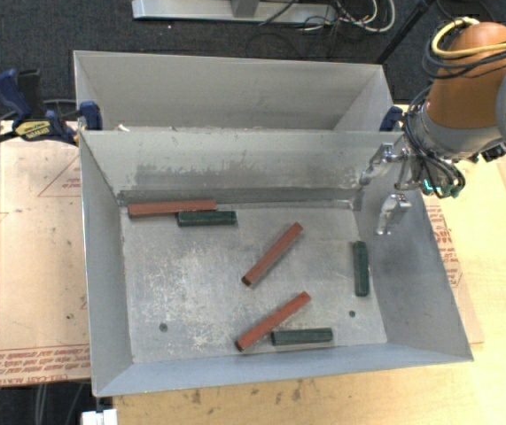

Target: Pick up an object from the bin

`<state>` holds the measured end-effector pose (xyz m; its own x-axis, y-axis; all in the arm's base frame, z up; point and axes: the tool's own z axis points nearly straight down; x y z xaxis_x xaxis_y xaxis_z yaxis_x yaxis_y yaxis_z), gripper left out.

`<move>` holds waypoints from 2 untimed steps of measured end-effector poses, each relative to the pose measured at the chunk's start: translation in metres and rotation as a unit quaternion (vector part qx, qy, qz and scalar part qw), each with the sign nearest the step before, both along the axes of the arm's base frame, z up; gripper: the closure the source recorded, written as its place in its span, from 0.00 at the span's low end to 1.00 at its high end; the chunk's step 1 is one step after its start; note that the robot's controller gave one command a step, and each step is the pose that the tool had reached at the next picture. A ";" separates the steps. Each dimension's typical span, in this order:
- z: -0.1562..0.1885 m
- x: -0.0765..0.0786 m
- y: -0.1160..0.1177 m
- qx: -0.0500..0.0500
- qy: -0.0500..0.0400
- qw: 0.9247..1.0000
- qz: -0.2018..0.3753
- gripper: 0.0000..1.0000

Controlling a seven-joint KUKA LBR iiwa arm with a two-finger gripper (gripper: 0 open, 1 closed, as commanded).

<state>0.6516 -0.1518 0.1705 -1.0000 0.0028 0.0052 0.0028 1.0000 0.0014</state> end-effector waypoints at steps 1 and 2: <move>0.005 0.002 0.001 -0.001 -0.004 1.000 0.001 0.00; -0.031 -0.017 0.057 0.000 -0.004 0.997 0.075 0.00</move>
Offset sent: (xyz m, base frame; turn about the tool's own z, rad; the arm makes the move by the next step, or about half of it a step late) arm -0.0518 0.1630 -0.1005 -0.4319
